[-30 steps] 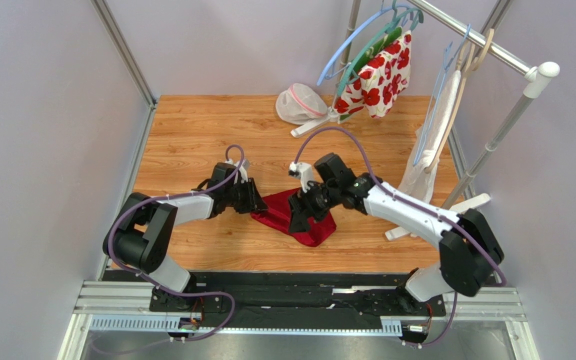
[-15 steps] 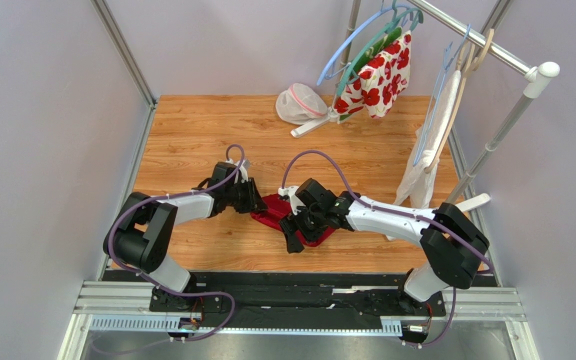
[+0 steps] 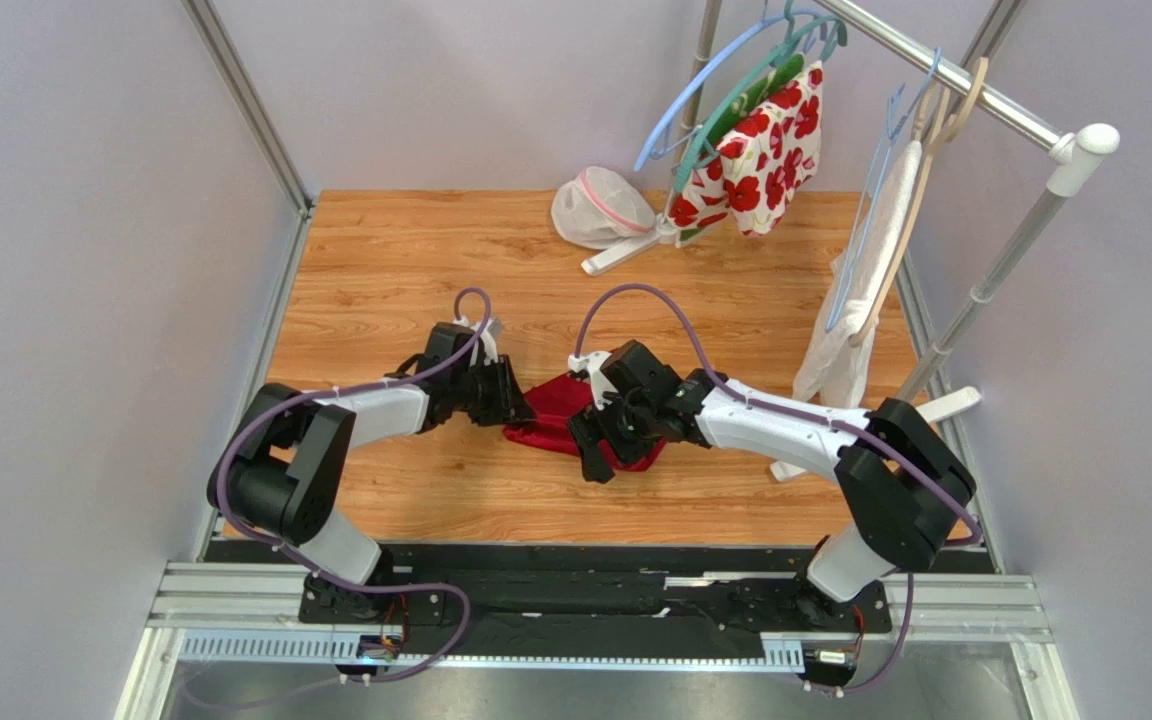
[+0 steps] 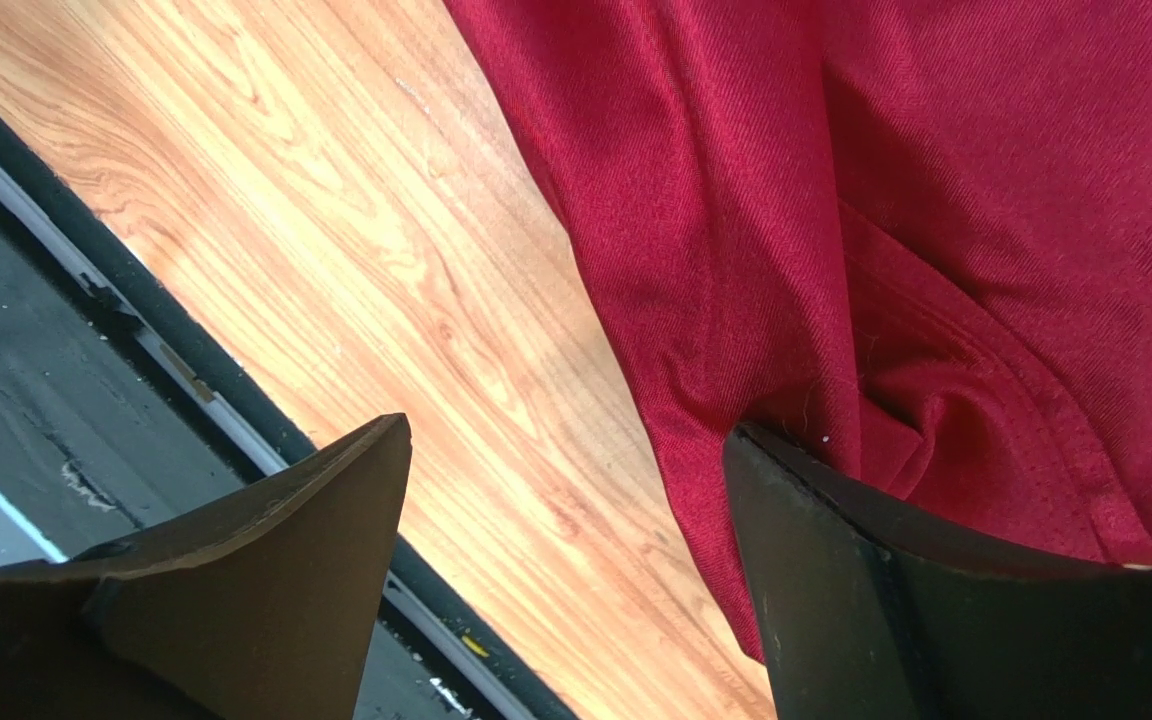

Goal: Fold the napkin, place the utensils inside, and roll it up
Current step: Roll the napkin with the utensil

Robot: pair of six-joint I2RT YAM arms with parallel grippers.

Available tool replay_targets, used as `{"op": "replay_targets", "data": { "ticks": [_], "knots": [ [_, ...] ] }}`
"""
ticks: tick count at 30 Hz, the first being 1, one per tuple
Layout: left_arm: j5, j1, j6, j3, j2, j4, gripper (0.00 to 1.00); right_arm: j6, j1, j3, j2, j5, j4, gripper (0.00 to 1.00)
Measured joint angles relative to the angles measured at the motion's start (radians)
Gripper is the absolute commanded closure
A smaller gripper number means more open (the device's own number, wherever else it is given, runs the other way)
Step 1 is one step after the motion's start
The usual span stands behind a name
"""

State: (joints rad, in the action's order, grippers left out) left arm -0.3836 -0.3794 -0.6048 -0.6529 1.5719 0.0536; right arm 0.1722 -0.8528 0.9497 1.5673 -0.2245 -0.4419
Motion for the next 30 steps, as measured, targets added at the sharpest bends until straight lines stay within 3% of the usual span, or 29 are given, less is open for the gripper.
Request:
{"op": "replay_targets", "data": {
  "ticks": [11, 20, 30],
  "knots": [
    [-0.001, 0.000, 0.005, -0.016, 0.007, -0.023, 0.69, -0.137, -0.058, 0.001, -0.058, 0.025, 0.079, 0.15],
    [-0.005, 0.000, 0.005, -0.027, 0.013, -0.039, 0.69, -0.257, -0.069, 0.005, 0.068, 0.120, 0.115, 0.17],
    [-0.008, 0.000, 0.005, -0.031, 0.016, -0.043, 0.69, -0.371, -0.123, 0.009, 0.076, 0.163, 0.174, 0.16]
  ]
}}
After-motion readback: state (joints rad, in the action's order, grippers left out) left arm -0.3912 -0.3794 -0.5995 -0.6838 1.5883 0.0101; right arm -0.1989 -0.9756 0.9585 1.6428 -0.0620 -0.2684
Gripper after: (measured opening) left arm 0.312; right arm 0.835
